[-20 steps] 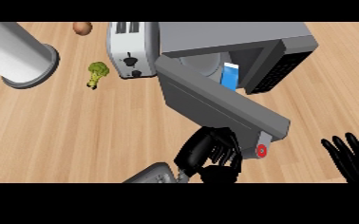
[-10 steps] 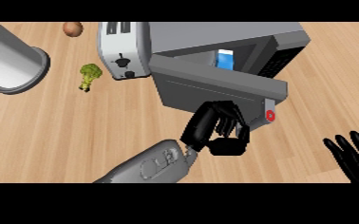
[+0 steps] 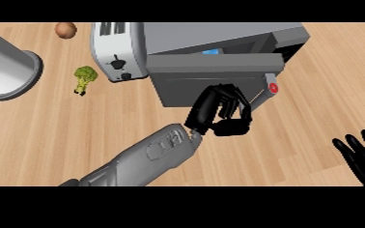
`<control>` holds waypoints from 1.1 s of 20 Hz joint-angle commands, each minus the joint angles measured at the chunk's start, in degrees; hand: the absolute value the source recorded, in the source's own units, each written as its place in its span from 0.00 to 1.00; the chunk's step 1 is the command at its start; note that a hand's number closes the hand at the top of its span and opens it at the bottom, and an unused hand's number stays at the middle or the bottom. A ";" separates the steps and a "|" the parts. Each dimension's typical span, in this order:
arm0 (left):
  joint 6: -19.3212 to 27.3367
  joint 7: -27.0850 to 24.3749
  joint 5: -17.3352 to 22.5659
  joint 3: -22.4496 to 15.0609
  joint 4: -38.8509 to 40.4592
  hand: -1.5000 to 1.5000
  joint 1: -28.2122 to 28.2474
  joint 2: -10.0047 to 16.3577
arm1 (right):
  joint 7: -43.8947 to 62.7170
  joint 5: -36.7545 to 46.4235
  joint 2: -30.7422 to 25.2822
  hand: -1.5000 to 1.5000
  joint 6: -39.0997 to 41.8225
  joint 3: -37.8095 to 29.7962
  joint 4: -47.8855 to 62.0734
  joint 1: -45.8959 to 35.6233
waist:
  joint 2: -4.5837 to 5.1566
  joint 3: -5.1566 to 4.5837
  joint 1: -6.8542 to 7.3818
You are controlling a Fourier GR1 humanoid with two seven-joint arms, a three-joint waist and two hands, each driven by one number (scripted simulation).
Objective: Pick up the milk, place it into the microwave and close the microwave
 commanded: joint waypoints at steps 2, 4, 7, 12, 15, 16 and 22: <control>-0.05 -2.83 5.13 4.77 4.22 1.00 -4.90 0.03 | 1.63 -1.59 -0.75 0.00 -1.16 -0.62 -1.37 -0.56 | 0.45 -0.05 -0.72; -0.64 -4.89 6.72 5.07 5.56 1.00 -4.75 0.03 | 2.28 -2.15 -1.42 0.00 -1.46 -1.21 -1.60 -1.06 | 0.46 -0.05 -0.15; -1.12 -4.55 8.95 6.36 7.63 1.00 -8.12 0.04 | 3.58 -4.07 -2.08 0.00 -2.52 -1.97 -2.57 -1.35 | 0.52 -0.03 -0.80; -1.46 -6.70 12.43 7.25 9.47 1.00 -9.10 0.04 | 3.86 -5.36 -2.22 0.00 -2.67 -1.93 -2.63 -2.59 | 1.11 0.07 -1.99; -2.31 -7.96 14.96 7.63 9.91 1.00 -7.46 0.04 | 4.13 -6.26 -2.83 0.00 -2.62 -2.61 -3.21 -2.86 | 1.33 0.02 -2.47; -2.28 -7.08 15.88 8.08 10.35 1.00 -7.66 0.04 | 4.51 -6.93 -2.78 0.00 -3.09 -2.53 -3.75 -2.87 | 1.35 0.01 -2.58; -0.21 -10.20 16.87 8.10 12.23 1.00 -7.28 0.03 | 5.23 -8.47 -4.30 0.00 -1.93 -3.01 -4.14 -3.02 | 1.41 0.13 -2.59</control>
